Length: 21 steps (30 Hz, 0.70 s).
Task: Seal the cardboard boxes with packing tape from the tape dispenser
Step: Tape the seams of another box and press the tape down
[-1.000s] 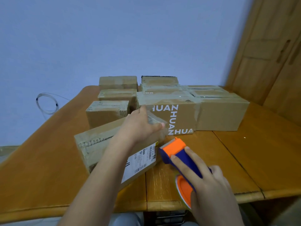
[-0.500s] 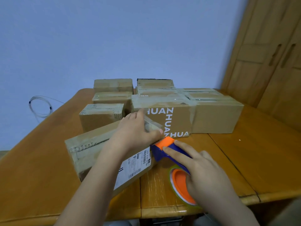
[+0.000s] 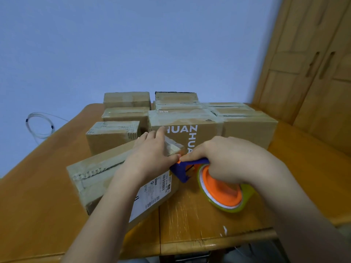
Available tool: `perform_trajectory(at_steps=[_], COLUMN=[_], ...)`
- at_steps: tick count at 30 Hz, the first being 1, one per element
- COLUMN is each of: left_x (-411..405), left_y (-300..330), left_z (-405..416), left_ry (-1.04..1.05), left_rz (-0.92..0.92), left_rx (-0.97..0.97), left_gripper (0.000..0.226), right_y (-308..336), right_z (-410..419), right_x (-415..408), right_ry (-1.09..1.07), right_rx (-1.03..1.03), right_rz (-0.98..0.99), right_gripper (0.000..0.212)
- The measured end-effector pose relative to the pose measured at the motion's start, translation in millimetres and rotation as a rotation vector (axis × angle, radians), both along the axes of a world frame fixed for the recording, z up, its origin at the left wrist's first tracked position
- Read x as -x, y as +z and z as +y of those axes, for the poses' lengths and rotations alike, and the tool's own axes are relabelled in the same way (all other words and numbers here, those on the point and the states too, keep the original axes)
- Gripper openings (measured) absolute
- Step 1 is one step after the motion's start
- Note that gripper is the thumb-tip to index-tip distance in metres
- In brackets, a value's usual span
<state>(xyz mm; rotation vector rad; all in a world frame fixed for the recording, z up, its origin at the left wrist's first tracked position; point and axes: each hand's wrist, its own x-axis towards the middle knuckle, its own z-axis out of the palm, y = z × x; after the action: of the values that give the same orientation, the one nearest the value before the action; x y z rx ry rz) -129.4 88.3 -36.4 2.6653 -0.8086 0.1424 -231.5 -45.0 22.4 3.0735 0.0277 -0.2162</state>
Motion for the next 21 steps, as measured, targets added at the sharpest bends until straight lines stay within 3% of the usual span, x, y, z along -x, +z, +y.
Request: perform_trajectory(at_steps=[14, 17, 21], left_x=[2, 5, 4], left_y=[0, 2, 5], left_z=[0, -1, 1], left_ry=[0.01, 0.015, 0.011], left_rz=[0.02, 0.022, 0.041], left_rx=[-0.041, -0.081, -0.104], left_gripper=[0.083, 0.083, 0.083], right_y=[22, 4, -25], right_z=[9, 16, 4], right_x=[-19, -19, -14], right_ry=[0.092, 0.138, 0.102], right_rx=[0.182, 0.303, 0.177], right_rz=[0.056, 0.077, 0.142], right_gripper=[0.066, 0.061, 0.066])
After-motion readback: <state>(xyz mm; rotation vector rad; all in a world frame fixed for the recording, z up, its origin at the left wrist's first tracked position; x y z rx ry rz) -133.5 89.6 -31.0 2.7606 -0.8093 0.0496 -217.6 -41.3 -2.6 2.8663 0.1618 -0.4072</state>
